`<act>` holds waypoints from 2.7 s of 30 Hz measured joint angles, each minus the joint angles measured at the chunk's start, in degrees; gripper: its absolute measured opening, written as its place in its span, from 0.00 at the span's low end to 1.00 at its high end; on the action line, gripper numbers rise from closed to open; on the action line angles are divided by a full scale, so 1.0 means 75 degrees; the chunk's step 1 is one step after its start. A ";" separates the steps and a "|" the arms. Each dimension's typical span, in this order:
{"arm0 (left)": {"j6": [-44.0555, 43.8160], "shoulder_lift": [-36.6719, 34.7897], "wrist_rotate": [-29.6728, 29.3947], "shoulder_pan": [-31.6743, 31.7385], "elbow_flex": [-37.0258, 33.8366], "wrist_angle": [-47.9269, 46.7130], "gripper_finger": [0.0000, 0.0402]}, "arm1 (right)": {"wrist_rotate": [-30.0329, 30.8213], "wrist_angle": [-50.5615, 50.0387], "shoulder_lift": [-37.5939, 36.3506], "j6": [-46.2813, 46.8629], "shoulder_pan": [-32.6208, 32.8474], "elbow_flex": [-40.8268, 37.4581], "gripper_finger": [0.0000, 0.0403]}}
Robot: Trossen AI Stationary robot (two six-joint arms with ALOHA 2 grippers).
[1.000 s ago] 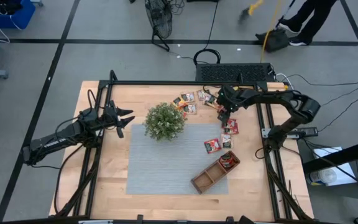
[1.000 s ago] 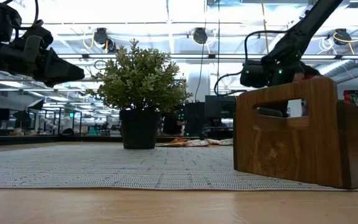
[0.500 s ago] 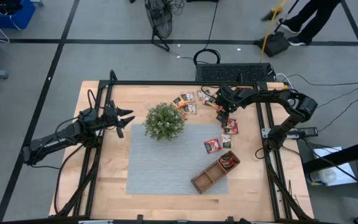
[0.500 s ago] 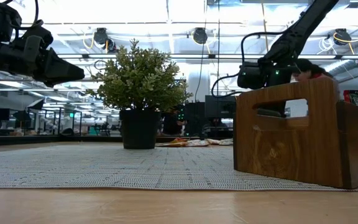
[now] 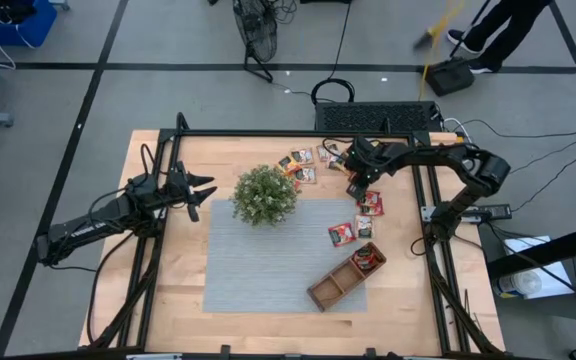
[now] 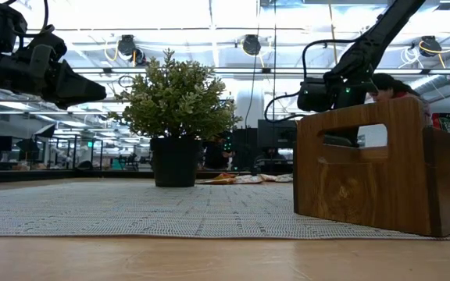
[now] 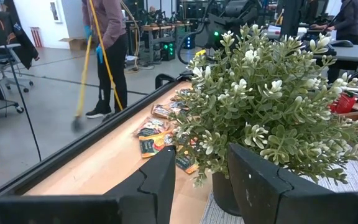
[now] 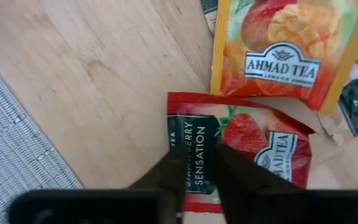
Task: Pick & Place Tea
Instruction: Put the strawberry tea sachet into the brown organizer
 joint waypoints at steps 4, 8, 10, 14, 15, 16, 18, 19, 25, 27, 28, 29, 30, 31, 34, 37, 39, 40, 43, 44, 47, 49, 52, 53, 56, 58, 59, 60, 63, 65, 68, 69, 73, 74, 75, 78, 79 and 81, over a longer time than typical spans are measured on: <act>0.0000 0.0000 0.0000 0.0000 0.0001 0.0000 0.37 | -0.0581 -0.0047 0.0011 -0.0063 0.0002 -0.0003 0.02; 0.0000 0.0000 0.0000 -0.0003 0.0001 0.0000 0.37 | -0.1387 -0.0017 -0.0027 -0.0023 0.0205 -0.0009 0.00; 0.0000 0.0003 0.0000 -0.0001 -0.0001 -0.0001 0.37 | -0.1422 0.0030 -0.0148 0.0011 0.0384 -0.0009 0.00; 0.0000 0.0003 0.0000 -0.0002 0.0000 0.0000 0.37 | -0.1373 -0.0183 -0.0683 0.0120 0.0830 -0.0063 0.00; 0.0000 0.0001 0.0000 0.0000 0.0000 0.0000 0.37 | -0.1383 -0.0173 -0.0880 0.0206 0.0954 -0.0069 0.00; 0.0000 0.0000 0.0003 0.0000 -0.0002 0.0000 0.37 | -0.1361 -0.0125 -0.1108 0.0288 0.1084 -0.0054 0.00; 0.0000 0.0003 0.0000 0.0000 0.0001 0.0000 0.37 | -0.1363 -0.0152 -0.1505 0.0519 0.1430 -0.0029 0.00; 0.0000 0.0000 0.0000 0.0000 -0.0002 0.0000 0.37 | -0.1366 -0.0204 -0.1718 0.0632 0.1650 -0.0032 0.00; 0.0000 0.0001 0.0000 0.0000 0.0000 0.0000 0.37 | -0.1382 0.0066 -0.2999 0.1018 0.3117 -0.0117 0.00; 0.0000 0.0000 0.0003 0.0000 -0.0002 0.0000 0.37 | -0.1387 0.0426 -0.3354 0.1141 0.3625 -0.0273 0.00; 0.0000 0.0000 0.0000 0.0000 0.0001 0.0000 0.37 | -0.1387 0.0644 -0.3493 0.1225 0.3852 -0.0362 0.00; 0.0000 0.0003 0.0000 0.0000 -0.0002 0.0000 0.37 | -0.1385 0.0940 -0.3628 0.1308 0.4067 -0.0472 0.00; 0.0000 0.0000 0.0000 0.0000 0.0000 0.0000 0.37 | -0.1374 0.1238 -0.3719 0.1411 0.4254 -0.0593 0.00; 0.0000 0.0003 0.0003 -0.0003 0.0001 0.0000 0.37 | -0.1361 0.1537 -0.3781 0.1506 0.4429 -0.0727 0.01; 0.0000 0.0000 0.0002 -0.0001 0.0000 0.0000 0.37 | -0.1298 0.1917 -0.3842 0.1608 0.4818 -0.0995 0.05; 0.0000 0.0002 0.0003 -0.0001 -0.0002 0.0000 0.37 | -0.0684 0.1552 -0.3847 0.1610 0.5025 -0.1085 0.13; 0.0000 0.0000 0.0003 0.0000 -0.0002 0.0000 0.37 | -0.0162 0.1137 -0.3847 0.1626 0.5049 -0.1097 0.19; 0.0000 0.0000 0.0003 -0.0003 0.0001 0.0000 0.37 | 0.0125 0.0959 -0.3847 0.1667 0.5040 -0.1099 0.23; 0.0000 0.0000 0.0003 0.0000 0.0001 0.0000 0.37 | 0.0916 0.0322 -0.3850 0.2063 0.4925 -0.1096 0.34; 0.0000 0.0003 0.0003 -0.0003 -0.0002 0.0000 0.37 | 0.1159 0.0060 -0.3850 0.2201 0.4842 -0.1096 0.37; 0.0000 0.0000 0.0001 0.0000 -0.0001 0.0000 0.37 | 0.1676 -0.0777 -0.3850 0.2788 0.4376 -0.1096 0.47; 0.0000 0.0003 0.0003 0.0000 -0.0002 0.0000 0.37 | 0.1553 -0.1176 -0.3847 0.3279 0.3894 -0.1096 0.52; 0.0000 0.0000 0.0003 -0.0003 -0.0002 0.0000 0.37 | 0.1228 -0.1578 -0.3847 0.3957 0.3174 -0.1096 0.58; 0.0000 0.0000 0.0000 -0.0002 0.0001 0.0000 0.37 | 0.1210 -0.1726 -0.3847 0.4144 0.2961 -0.1096 0.59; 0.0000 0.0002 0.0003 -0.0001 0.0000 0.0000 0.37 | 0.1197 -0.2069 -0.3847 0.4554 0.2287 -0.1096 0.61; 0.0000 0.0001 0.0001 -0.0001 -0.0001 0.0000 0.37 | 0.0800 -0.2237 -0.3847 0.4709 0.1824 -0.1096 0.61; 0.0000 0.0000 0.0003 0.0000 -0.0001 0.0000 0.37 | 0.0583 -0.2301 -0.3847 0.4748 0.1615 -0.1096 0.61; 0.0000 0.0000 0.0003 -0.0002 -0.0001 0.0000 0.37 | 0.0331 -0.2282 -0.3849 0.4793 0.1435 -0.1135 0.60; 0.0000 0.0003 0.0003 -0.0001 0.0001 0.0000 0.37 | -0.0337 -0.2064 -0.3847 0.4817 0.1014 -0.1397 0.60; 0.0000 0.0000 0.0001 0.0000 -0.0001 0.0000 0.37 | -0.0753 -0.1883 -0.3830 0.4831 0.0800 -0.1642 0.59; 0.0000 0.0002 0.0001 0.0000 0.0000 0.0000 0.37 | -0.1230 -0.1441 -0.3822 0.4975 0.0610 -0.2061 0.59; 0.0000 0.0001 0.0002 -0.0002 0.0001 0.0000 0.37 | -0.1340 -0.1292 -0.3824 0.5002 0.0575 -0.2186 0.59; 0.0000 0.0000 0.0002 -0.0002 -0.0001 0.0000 0.37 | -0.1377 -0.0878 -0.3837 0.5009 0.0530 -0.2547 0.59; 0.0000 0.0000 0.0003 -0.0001 0.0001 0.0000 0.37 | -0.1373 -0.0821 -0.3840 0.5005 0.0530 -0.2585 0.59; 0.0000 0.0000 0.0003 -0.0002 0.0001 0.0000 0.37 | -0.1371 -0.0796 -0.3841 0.5000 0.0530 -0.2613 0.59; 0.0000 0.0002 0.0003 -0.0001 0.0000 0.0000 0.37 | -0.1341 -0.0705 -0.3839 0.4950 0.0530 -0.2629 0.59; 0.0000 0.0000 0.0003 0.0000 0.0000 0.0000 0.37 | -0.1315 -0.0604 -0.3838 0.4912 0.0530 -0.2632 0.59; 0.0000 0.0001 0.0003 0.0000 -0.0001 0.0000 0.37 | -0.1220 -0.0447 -0.3833 0.4850 0.0530 -0.2632 0.59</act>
